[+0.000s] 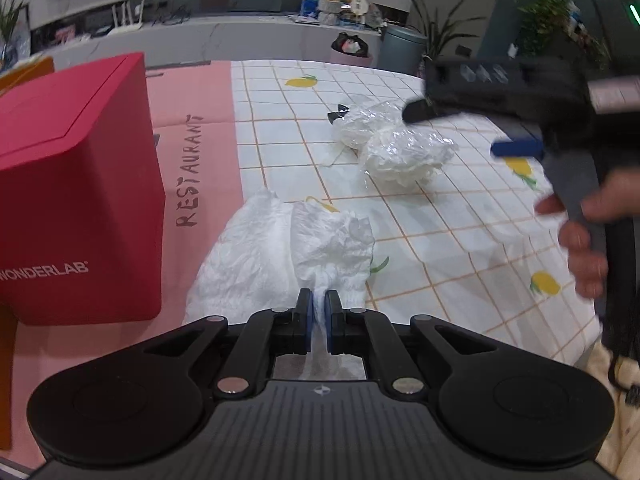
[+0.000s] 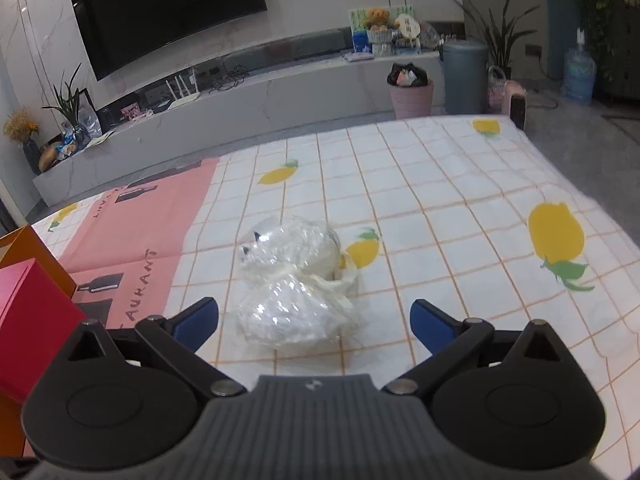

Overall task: Organize soft objects
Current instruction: 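Grasp the white cloth with the left gripper while the right gripper grasps the plastic bundle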

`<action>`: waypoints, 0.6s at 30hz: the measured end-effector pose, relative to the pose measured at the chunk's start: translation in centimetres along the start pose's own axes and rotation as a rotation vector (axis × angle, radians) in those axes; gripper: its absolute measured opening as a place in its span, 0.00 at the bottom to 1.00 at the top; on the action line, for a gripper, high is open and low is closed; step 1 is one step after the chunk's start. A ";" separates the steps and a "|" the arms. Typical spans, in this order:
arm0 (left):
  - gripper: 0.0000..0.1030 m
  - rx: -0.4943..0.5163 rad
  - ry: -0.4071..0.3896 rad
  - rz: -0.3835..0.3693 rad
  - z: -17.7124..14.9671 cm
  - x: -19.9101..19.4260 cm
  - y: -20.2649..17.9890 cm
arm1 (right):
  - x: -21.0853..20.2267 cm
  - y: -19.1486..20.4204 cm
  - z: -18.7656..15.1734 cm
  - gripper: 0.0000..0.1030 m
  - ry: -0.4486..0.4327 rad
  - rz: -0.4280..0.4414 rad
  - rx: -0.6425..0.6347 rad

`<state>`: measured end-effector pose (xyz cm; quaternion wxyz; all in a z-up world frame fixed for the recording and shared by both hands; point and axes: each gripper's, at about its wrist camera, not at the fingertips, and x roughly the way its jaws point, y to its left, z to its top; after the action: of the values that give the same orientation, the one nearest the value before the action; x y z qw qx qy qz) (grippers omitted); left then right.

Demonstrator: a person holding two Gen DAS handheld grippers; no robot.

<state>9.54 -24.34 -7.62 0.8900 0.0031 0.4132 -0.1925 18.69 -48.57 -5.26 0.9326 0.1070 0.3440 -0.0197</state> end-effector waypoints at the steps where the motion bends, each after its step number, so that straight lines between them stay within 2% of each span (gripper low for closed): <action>1: 0.07 0.003 0.000 -0.001 -0.2 0.0 0.0 | -0.3 0.5 0.2 0.97 -0.022 -0.039 -0.006; 3: 0.07 0.005 -0.005 -0.008 -0.3 0.0 0.1 | -0.4 1.0 0.9 0.97 -0.043 -0.080 -0.006; 6: 0.07 -0.006 -0.009 -0.020 -0.4 0.1 0.4 | 0.9 1.3 2.1 0.97 0.014 -0.053 0.007; 9: 0.07 -0.004 -0.012 -0.028 -0.5 0.2 0.6 | 2.7 2.1 2.7 0.97 0.025 -0.131 -0.035; 15: 0.07 -0.072 -0.001 -0.078 -0.4 0.3 1.8 | 6.5 2.5 3.4 0.97 0.112 -0.129 -0.006; 18: 0.07 -0.069 -0.009 -0.086 -0.5 0.3 1.9 | 9.0 3.2 3.1 0.97 0.198 -0.159 -0.020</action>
<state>10.00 -22.59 -8.48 0.8824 -0.0464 0.4153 -0.2162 27.85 -45.77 -8.15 0.8906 0.0718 0.4421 -0.0793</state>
